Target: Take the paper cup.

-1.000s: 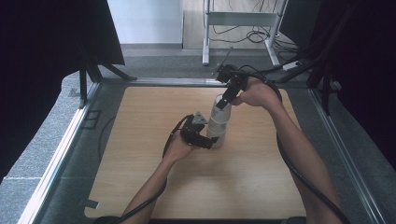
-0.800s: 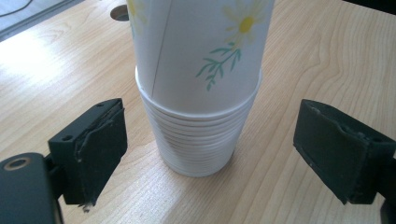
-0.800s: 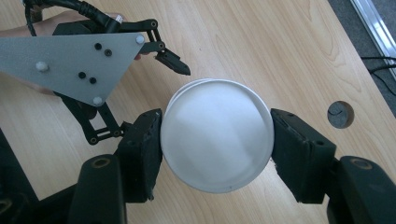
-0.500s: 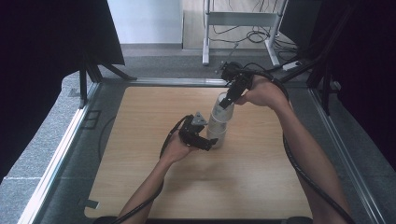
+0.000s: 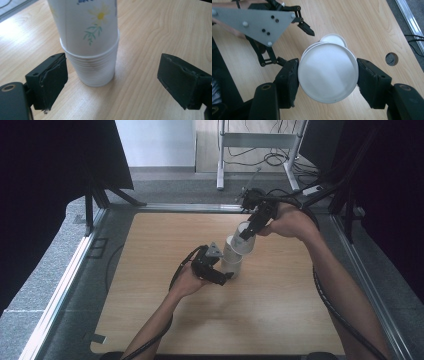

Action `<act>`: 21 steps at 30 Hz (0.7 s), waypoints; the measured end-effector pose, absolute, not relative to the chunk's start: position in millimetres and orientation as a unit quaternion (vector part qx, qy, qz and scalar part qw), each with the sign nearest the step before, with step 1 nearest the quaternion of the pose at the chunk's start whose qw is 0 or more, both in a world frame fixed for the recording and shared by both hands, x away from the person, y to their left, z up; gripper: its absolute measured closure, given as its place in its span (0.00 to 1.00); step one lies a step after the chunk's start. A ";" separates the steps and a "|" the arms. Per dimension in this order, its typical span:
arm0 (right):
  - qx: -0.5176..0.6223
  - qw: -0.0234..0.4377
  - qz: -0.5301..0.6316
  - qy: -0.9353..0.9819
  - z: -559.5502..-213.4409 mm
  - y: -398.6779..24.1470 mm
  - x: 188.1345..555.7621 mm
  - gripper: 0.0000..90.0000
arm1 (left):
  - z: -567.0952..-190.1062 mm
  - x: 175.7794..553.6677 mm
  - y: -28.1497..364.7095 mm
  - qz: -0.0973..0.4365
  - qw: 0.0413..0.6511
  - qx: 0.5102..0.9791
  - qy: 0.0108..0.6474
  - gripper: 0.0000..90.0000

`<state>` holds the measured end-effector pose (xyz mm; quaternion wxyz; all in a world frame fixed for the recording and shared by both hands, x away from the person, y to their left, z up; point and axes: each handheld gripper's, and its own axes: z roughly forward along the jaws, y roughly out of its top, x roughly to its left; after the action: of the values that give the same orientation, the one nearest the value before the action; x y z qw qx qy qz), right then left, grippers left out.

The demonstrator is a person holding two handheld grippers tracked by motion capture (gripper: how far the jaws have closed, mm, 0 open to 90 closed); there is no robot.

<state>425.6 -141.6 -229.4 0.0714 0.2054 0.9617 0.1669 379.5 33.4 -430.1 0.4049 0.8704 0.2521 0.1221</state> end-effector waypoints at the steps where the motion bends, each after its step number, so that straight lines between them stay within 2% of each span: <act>1: 0.204 0.071 0.167 0.962 -230.2 -142.6 424.2 0.42 | -429.5 377.7 33.8 0.117 0.402 0.874 0.249 0.09; 21: 0.188 0.062 0.171 0.965 -248.5 -167.0 396.6 0.42 | -431.1 359.5 37.2 0.078 0.401 0.886 0.217 0.04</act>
<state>396.6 -167.0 -248.5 0.0616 0.1880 0.9652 0.1710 359.5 37.2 -431.1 0.4012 0.8864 0.2172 0.0784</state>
